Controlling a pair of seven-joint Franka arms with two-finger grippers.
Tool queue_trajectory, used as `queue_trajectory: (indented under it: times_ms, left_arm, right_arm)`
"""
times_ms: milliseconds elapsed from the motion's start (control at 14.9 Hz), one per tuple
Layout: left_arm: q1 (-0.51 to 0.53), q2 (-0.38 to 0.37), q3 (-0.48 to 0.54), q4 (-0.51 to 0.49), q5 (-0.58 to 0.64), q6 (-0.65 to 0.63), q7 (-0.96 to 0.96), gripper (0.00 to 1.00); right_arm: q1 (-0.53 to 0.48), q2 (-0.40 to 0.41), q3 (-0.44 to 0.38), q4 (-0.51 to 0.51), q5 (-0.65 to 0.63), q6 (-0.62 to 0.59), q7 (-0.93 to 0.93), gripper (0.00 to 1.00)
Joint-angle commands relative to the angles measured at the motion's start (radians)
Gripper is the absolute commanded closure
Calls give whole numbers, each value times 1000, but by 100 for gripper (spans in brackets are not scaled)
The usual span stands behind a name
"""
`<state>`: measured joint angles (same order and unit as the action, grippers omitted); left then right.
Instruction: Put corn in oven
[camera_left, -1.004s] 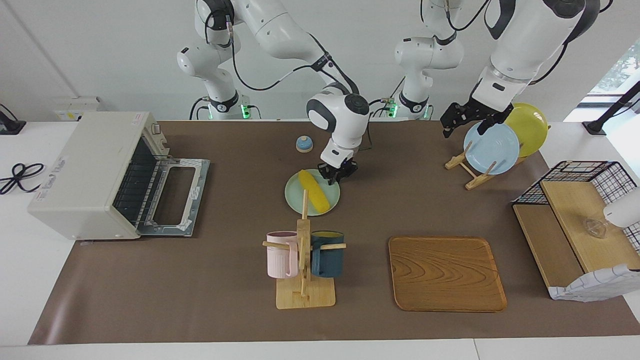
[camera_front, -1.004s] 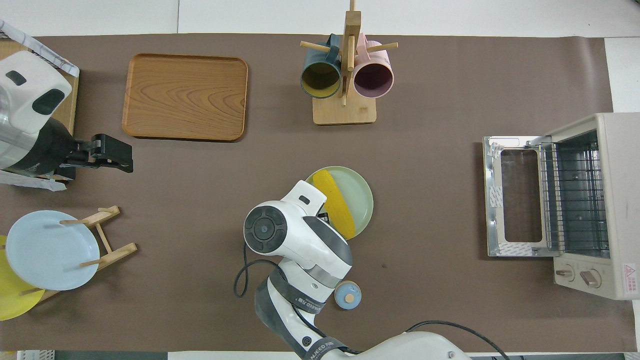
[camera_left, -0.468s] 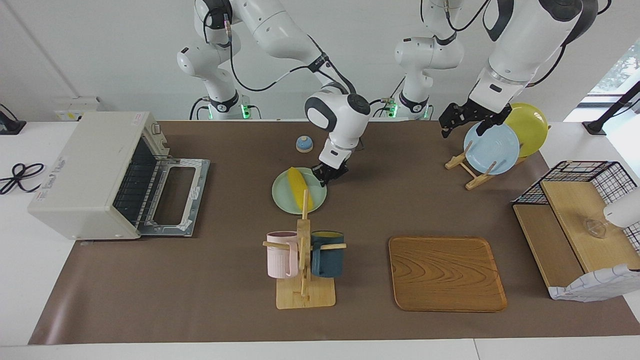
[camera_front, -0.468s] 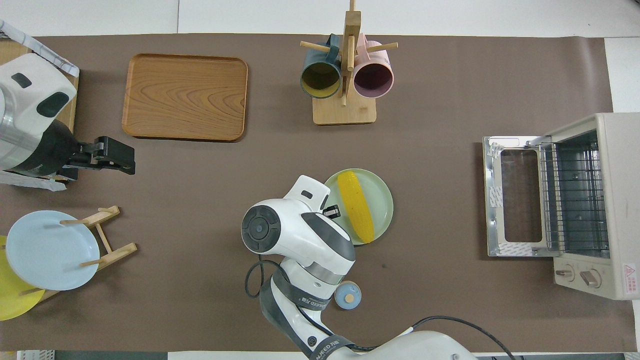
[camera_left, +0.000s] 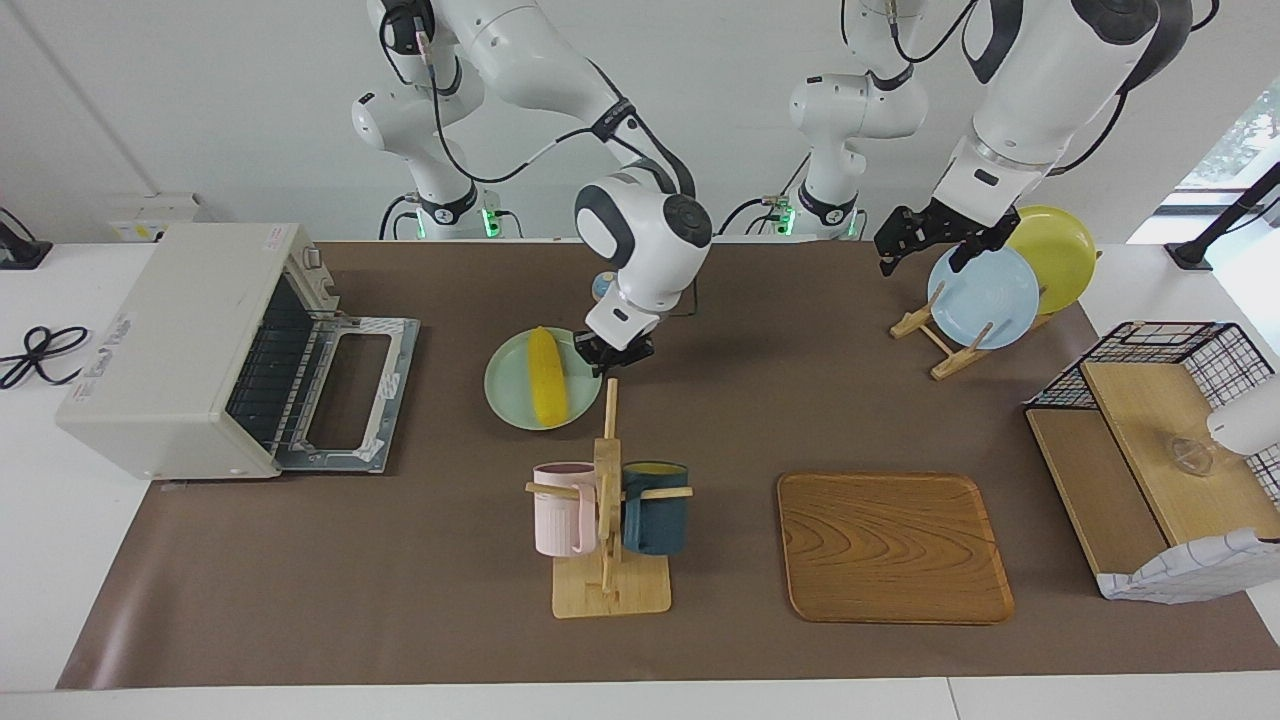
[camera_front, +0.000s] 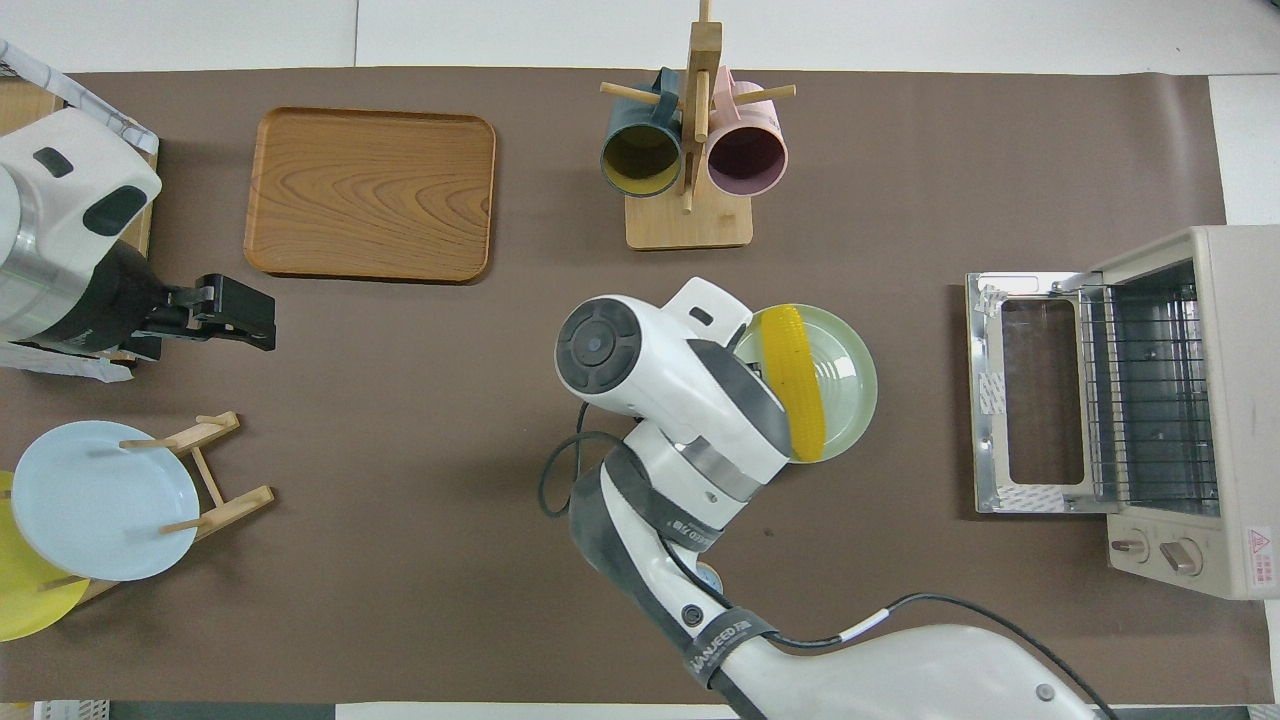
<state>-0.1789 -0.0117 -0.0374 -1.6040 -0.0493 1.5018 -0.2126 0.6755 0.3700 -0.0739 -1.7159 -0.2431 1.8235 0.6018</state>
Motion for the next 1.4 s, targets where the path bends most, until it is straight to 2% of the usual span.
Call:
queue_trajectory:
  times_ms: [0,201,401,937,1338]
  left_arm:
    - [1,-2,-2,-5,-7,-6,13,0]
    - [1,-4,-6,-5,-9,1,10,0]
    - [5,-5,-9,-7,-11,0,12,0]
    - [2,-13,-6,-11,-11,0,6,0]
    - [7,-14,-6,-13,-11,-5,4,0]
  right_arm:
    - [-88,-129,11,-98,-19,-53,-97,100]
    - [-187,-242,11,-203,-19,-59,-157,100]
    - [-278,-295,10,-260,-19,-72,-247,100]
    - [-528,-304,11,-287,-25,-27,-510,100]
    - [-643,-315,11,-372,-25,103,-649,100]
